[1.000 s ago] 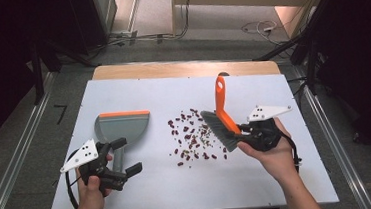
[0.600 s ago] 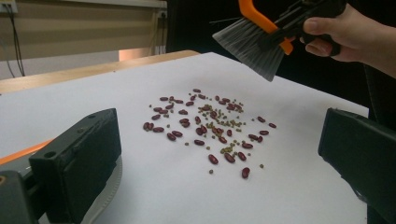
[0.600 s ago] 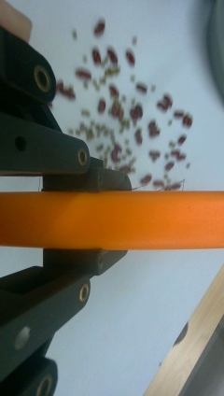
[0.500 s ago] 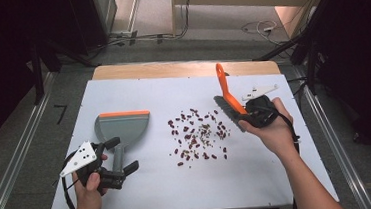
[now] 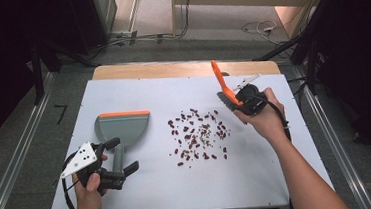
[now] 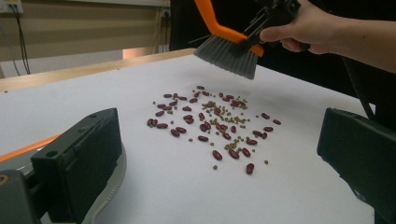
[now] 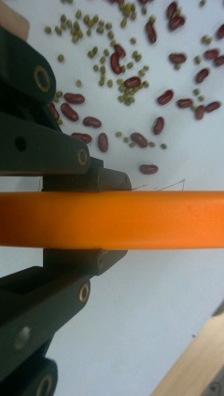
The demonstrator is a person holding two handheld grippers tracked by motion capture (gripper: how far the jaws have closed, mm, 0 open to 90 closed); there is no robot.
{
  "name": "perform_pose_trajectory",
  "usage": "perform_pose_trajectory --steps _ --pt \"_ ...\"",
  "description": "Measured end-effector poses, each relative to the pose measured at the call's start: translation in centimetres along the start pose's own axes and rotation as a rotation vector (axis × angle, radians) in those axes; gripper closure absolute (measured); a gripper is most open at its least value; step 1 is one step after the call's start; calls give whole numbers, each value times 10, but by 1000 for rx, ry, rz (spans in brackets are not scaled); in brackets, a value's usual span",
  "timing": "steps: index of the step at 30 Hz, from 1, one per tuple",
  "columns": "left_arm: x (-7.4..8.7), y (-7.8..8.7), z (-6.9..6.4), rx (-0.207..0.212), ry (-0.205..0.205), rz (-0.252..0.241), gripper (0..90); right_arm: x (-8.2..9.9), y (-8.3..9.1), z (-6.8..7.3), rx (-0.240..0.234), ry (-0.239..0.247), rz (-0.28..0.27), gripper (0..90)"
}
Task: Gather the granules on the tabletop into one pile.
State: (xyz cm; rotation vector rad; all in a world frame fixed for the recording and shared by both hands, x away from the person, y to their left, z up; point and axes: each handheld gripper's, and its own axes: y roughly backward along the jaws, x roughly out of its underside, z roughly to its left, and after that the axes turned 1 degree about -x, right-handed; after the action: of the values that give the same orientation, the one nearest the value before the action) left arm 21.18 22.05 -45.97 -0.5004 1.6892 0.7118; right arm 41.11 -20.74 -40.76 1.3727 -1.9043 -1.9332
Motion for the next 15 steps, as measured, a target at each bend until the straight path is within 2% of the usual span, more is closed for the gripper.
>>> perform_pose_trajectory --steps 4,6,9,15 --pt "0 -1 0 3 -4 3 8 -7 -13 3 24 27 57 684" --pt "0 -1 0 5 -4 4 8 -11 -19 7 51 43 79 684" --pt "0 0 0 4 -3 3 8 -15 -26 11 75 80 111 684" --pt "0 1 0 4 -3 5 8 -16 -39 18 69 106 157 684"
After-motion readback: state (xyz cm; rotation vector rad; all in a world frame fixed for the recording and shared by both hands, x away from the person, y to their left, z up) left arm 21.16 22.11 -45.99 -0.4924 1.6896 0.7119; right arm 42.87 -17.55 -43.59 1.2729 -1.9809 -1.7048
